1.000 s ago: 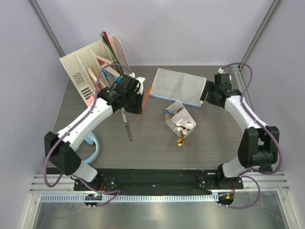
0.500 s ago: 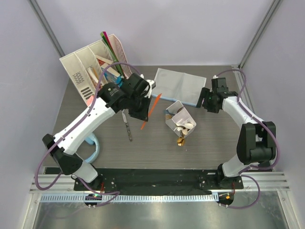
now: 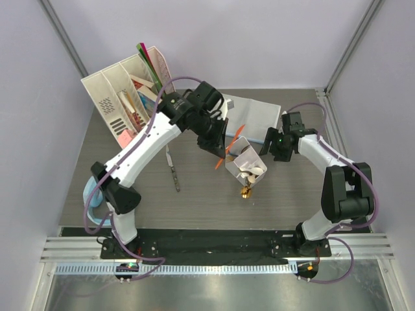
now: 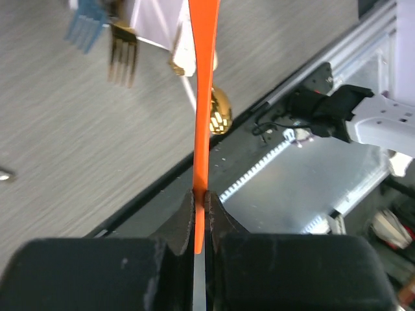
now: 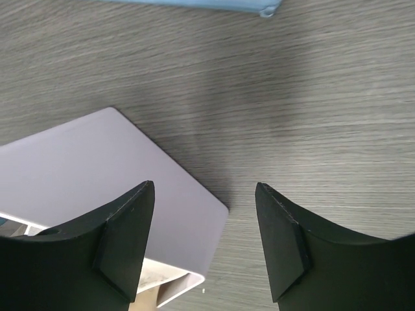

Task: Sort the eating utensils into containers
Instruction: Place the knife in the storage box.

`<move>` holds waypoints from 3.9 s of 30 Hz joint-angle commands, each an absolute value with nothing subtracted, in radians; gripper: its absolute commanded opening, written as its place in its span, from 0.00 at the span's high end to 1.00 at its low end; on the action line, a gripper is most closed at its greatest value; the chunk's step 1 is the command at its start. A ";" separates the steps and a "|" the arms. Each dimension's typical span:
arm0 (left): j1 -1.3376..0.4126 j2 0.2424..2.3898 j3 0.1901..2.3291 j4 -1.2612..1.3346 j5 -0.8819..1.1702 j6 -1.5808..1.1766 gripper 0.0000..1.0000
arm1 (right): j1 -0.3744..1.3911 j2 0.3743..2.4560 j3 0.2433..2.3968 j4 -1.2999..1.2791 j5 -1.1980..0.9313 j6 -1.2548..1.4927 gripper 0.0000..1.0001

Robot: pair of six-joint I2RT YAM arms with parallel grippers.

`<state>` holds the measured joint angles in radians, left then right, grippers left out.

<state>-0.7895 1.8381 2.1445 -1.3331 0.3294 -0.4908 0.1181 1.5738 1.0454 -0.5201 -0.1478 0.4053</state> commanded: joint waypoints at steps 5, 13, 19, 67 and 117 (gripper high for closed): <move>-0.787 1.855 2.149 -1.652 0.572 -0.525 1.00 | 0.149 1.591 1.058 -0.514 -0.189 0.443 0.31; -0.782 1.770 1.964 -1.661 0.594 -0.606 1.00 | 0.146 1.571 1.077 -0.517 -0.132 0.451 0.30; -0.784 1.810 1.934 -1.661 0.568 -0.612 1.00 | 0.143 1.580 1.060 -0.505 -0.152 0.475 0.30; -0.696 2.187 2.152 -1.661 0.626 -0.587 1.00 | 0.100 1.644 1.052 -0.486 -0.268 0.486 0.29; -0.337 1.733 1.380 -1.046 0.057 -0.824 0.52 | 0.014 1.555 1.229 -0.572 -0.247 0.537 0.23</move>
